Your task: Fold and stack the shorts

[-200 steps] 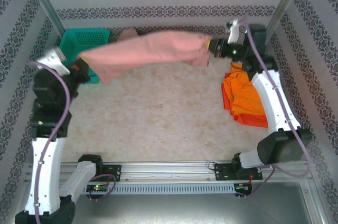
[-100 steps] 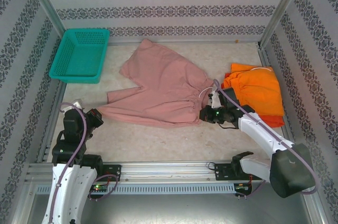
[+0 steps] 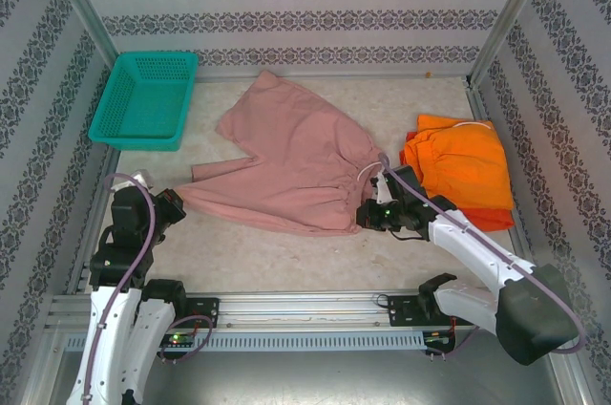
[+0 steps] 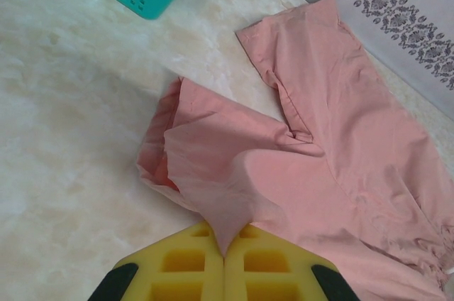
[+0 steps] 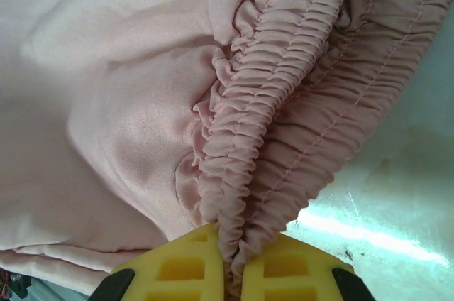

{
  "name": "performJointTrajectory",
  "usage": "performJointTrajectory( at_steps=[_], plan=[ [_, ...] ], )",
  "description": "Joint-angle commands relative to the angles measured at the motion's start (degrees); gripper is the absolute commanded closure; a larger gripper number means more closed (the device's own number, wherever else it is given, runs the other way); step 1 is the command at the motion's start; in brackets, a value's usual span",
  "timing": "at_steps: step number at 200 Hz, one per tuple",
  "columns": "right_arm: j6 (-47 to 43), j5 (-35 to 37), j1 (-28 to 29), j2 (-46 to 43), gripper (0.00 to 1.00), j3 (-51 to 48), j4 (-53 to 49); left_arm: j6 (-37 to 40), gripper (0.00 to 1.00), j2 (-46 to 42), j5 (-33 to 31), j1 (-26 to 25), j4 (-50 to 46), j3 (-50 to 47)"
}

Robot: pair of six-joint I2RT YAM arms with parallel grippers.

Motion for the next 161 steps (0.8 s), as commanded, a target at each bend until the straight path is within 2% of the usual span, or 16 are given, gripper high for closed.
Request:
performJointTrajectory(
  at_steps=[1,26,48,88,124,130,146,161],
  plan=[
    [0.7,3.2,0.4,-2.4,0.92,2.1,-1.5,2.9,1.0,1.5,1.1,-0.6,1.6,3.3],
    [-1.5,4.8,0.7,-1.9,0.93,5.1,-4.3,5.4,1.0,5.6,1.3,-0.6,2.2,7.5],
    [-0.1,3.2,2.4,-3.1,0.91,2.3,-3.6,5.2,1.0,6.6,0.9,-0.6,0.4,7.3],
    [0.3,2.5,6.0,-5.7,0.75,-2.3,-5.8,1.3,1.0,4.3,1.1,-0.6,-1.4,-0.9],
    [-3.6,6.0,6.2,-10.2,0.63,4.1,-12.2,0.2,1.0,4.3,2.5,-0.6,-1.0,-2.8],
    [-4.0,7.1,6.1,-10.8,0.58,5.4,-12.9,0.3,1.0,4.4,2.1,-0.6,-1.1,-2.3],
    [-6.1,8.9,6.1,-11.0,0.39,8.8,-12.8,0.7,1.0,4.5,1.8,-0.6,-0.9,-1.5],
    [-8.8,11.1,5.8,-8.8,0.29,12.0,-11.7,0.9,1.0,4.7,1.7,-0.6,-0.7,-1.2]
  ],
)
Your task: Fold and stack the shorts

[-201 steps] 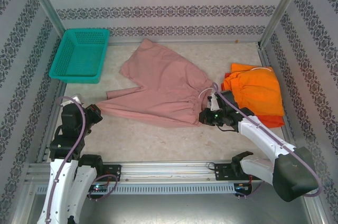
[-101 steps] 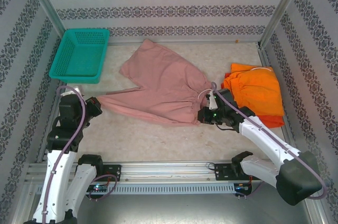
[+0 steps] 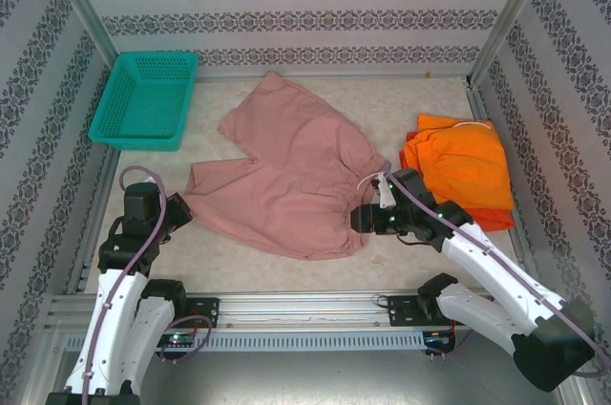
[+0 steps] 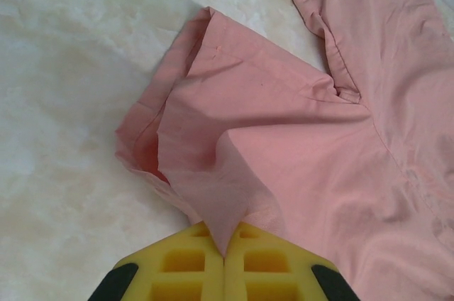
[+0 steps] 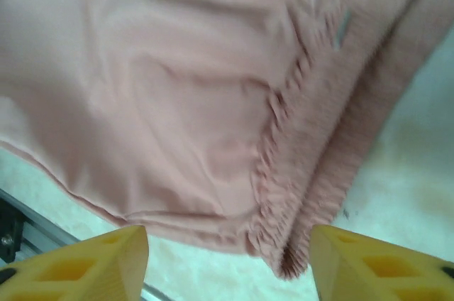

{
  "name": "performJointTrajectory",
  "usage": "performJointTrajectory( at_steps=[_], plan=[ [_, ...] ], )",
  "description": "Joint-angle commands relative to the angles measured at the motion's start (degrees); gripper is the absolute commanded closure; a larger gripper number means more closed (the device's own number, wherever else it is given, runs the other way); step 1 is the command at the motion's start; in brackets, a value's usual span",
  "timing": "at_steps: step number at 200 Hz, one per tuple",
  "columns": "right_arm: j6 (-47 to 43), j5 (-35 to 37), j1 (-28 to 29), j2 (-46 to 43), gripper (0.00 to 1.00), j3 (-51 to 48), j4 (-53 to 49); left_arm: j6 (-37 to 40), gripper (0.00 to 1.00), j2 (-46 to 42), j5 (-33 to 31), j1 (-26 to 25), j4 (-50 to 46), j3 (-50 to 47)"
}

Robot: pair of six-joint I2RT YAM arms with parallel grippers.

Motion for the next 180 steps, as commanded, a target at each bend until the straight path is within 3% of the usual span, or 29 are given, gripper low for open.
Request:
performJointTrajectory(
  at_steps=[1,21,45,90,143,180],
  plan=[
    [-4.9,5.1,0.0,1.5,0.29,5.5,-0.2,-0.3,1.0,-0.3,0.1,-0.6,0.2,1.9],
    [-6.1,4.6,-3.1,8.1,0.24,9.9,2.4,-0.8,1.0,0.0,0.5,-0.6,0.6,1.7],
    [-3.5,-1.9,-9.1,18.4,0.22,13.8,7.7,-1.9,1.0,-0.2,0.7,-0.6,1.5,0.7],
    [-4.5,-6.1,-14.7,39.2,0.2,24.4,8.3,-2.6,1.0,0.2,0.8,-0.6,3.0,-0.5],
    [-4.1,-5.7,-18.4,58.6,0.2,35.7,7.3,-2.8,1.0,0.5,0.8,-0.7,3.3,-0.4],
    [-4.8,-4.2,-20.7,67.5,0.21,45.4,4.4,-3.2,1.0,0.4,1.1,-0.7,3.7,-0.5]
  ],
)
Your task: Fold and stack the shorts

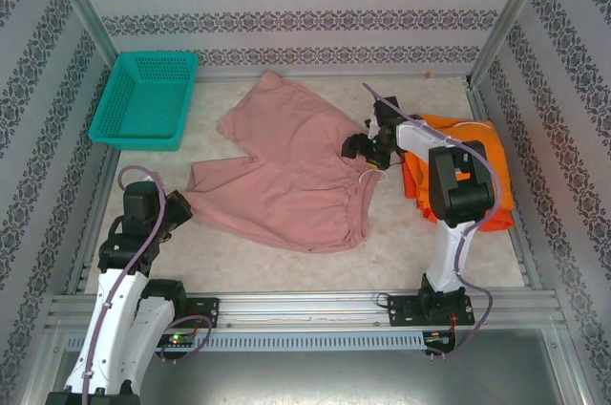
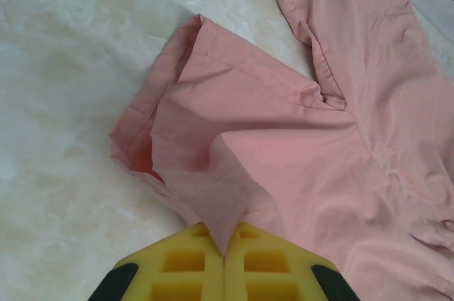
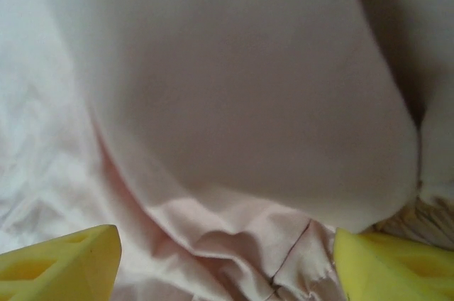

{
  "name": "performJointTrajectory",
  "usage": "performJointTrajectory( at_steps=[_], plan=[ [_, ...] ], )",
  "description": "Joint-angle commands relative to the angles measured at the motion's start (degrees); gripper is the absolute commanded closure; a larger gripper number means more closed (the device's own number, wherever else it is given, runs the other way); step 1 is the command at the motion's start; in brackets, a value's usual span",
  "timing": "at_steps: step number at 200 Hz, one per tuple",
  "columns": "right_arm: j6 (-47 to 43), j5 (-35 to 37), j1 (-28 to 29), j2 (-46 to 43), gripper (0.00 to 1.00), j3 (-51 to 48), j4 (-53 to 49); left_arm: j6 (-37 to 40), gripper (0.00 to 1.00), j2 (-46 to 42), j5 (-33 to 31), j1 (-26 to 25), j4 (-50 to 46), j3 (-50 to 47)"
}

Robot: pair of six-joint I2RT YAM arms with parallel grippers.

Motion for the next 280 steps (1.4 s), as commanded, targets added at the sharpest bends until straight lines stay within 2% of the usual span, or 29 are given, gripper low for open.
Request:
performJointTrajectory(
  at_steps=[1,27,63,85,107,133,171,212,253,280],
  plan=[
    [-1.1,0.9,-1.4,3.8,0.21,5.9,-2.3,-0.9,1.0,-0.3,0.4,-0.7,1.8,-0.4],
    [-2.3,-1.4,-1.0,0.8,0.21,6.7,-0.7,-1.5,1.0,0.1,0.9,-0.7,2.6,-0.4],
    [-13.3,2.4,3.1,-15.0,0.18,-0.4,-0.3,-1.7,1.0,1.4,1.1,-0.8,3.7,-0.7],
    [-25.9,4.2,7.3,-26.6,0.14,-7.1,-1.5,-1.6,1.0,2.0,1.1,-0.8,4.2,-0.8],
    [-41.1,8.6,13.2,-35.1,0.14,-12.7,-6.7,-1.4,1.0,2.3,0.8,-0.8,4.3,-0.7],
    [-55.4,17.7,19.8,-41.0,0.16,-18.5,-14.5,-1.1,1.0,2.2,0.8,-0.9,4.3,-0.4],
    [-64.3,27.6,27.6,-45.4,0.25,-26.6,-19.6,-1.0,1.0,2.1,0.6,-0.8,4.5,-0.5],
    [-71.5,33.7,34.0,-47.4,0.27,-36.7,-9.5,-1.4,1.0,2.5,1.0,-0.8,5.3,-0.6],
    [-75.8,40.8,34.9,-43.4,0.29,-41.9,-1.3,-1.4,1.0,2.5,1.0,-0.9,5.5,-0.5],
    [-76.2,41.3,35.0,-42.2,0.34,-43.2,2.4,-1.7,1.0,2.6,1.4,-0.9,5.9,-0.7]
  ],
)
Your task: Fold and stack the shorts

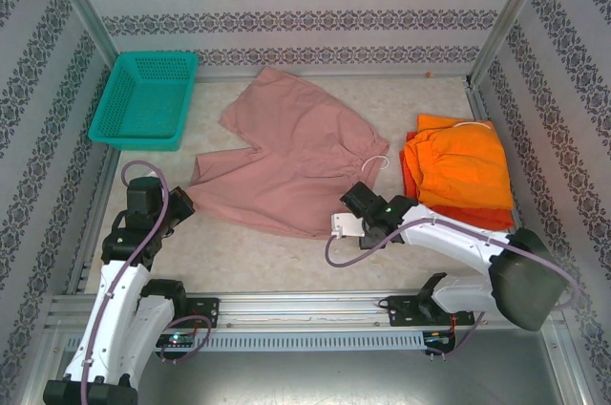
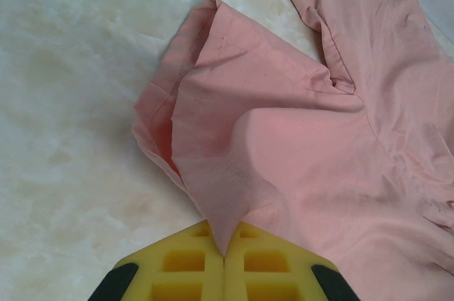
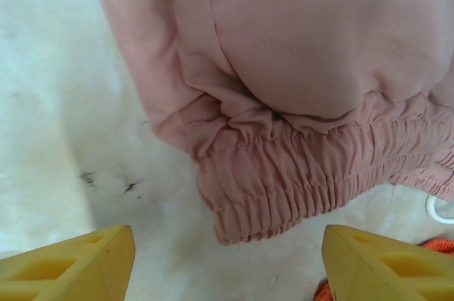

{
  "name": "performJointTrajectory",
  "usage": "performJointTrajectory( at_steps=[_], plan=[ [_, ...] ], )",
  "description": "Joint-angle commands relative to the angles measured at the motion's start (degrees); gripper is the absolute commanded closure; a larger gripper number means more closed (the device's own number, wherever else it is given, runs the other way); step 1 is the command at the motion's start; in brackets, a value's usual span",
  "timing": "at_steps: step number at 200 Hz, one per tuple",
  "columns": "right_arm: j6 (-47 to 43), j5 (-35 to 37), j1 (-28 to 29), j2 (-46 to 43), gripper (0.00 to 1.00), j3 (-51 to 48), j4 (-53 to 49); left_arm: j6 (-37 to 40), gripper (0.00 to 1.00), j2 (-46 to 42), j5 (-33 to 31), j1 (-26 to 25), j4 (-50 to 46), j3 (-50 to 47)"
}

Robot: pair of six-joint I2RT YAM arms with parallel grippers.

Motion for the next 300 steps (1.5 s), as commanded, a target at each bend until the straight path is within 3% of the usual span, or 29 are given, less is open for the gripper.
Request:
performJointTrajectory(
  at_steps=[1,30,96,140,169,246,300],
  plan=[
    [-2.6,3.8,0.7,0.7,0.34,-1.6,6.0,-1.0,1.0,0.0,0.9,-0.5,2.7,-0.3],
    [-3.0,5.6,1.4,1.4,0.43,-3.0,10.8,-1.2,1.0,-0.2,0.9,-0.6,3.0,-0.5],
    [-4.4,8.2,3.4,4.5,0.46,-4.5,14.3,-1.5,1.0,-0.4,0.9,-0.5,3.6,-1.2],
    [-4.2,8.0,4.0,3.8,0.78,-4.9,15.7,-1.6,1.0,-0.5,0.3,-0.5,3.7,-0.3],
    [-3.4,5.4,4.1,-0.8,1.0,-4.8,15.2,0.7,1.0,-0.2,-3.4,-0.5,1.1,5.1],
    [12.2,-14.8,4.3,-21.9,1.0,0.0,2.2,11.4,1.0,9.0,-11.9,-0.5,-9.2,32.5],
    [23.3,-24.6,-0.4,-25.4,1.0,2.5,-0.3,17.3,1.0,21.2,-9.1,-0.5,-8.0,46.7]
  ],
)
